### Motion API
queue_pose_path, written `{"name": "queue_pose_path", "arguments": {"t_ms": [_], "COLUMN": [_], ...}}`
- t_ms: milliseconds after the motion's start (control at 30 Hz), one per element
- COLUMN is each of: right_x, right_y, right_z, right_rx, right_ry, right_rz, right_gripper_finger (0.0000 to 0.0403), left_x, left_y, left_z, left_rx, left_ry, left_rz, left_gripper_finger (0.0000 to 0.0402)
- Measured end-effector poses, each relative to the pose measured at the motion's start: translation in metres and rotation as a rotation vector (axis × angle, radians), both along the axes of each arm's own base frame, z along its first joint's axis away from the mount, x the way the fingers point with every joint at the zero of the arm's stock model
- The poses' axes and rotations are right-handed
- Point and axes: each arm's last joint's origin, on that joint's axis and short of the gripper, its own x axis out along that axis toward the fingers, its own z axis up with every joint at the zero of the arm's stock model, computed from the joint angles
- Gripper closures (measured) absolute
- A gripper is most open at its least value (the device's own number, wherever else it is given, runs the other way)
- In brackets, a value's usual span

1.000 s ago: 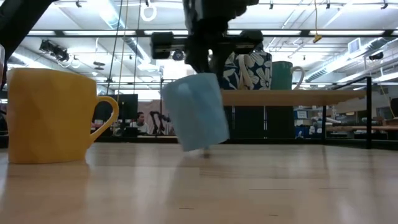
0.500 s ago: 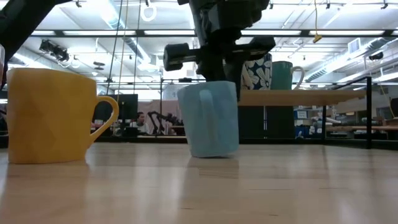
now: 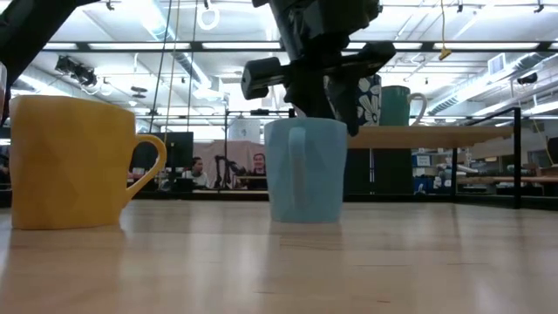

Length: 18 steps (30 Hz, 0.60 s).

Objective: Place coffee mugs
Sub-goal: Put the light blue mug on the shelf

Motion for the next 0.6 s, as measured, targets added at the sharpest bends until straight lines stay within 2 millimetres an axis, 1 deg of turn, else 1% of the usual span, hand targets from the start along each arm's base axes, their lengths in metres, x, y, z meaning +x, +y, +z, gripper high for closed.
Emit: {"name": "queue_pose_path", "arguments": {"t_ms": [333, 600], "right_x": [0.0, 0.0], "right_y": [0.0, 0.0], "right_z": [0.0, 0.0], "right_rx": [0.0, 0.0], "right_ry": [0.0, 0.0], "right_rz": [0.0, 0.0], "right_gripper_finger": [0.0213, 0.0213], "left_x": [0.002, 0.0], "left_y": [0.0, -0.012], "left_z": [0.001, 0.001], "left_rx": [-0.015, -0.037], "left_ry": [-0.017, -0.013], "left_rz": [0.029, 0.071], "left_gripper_finger": [0.0243, 0.0237]}}
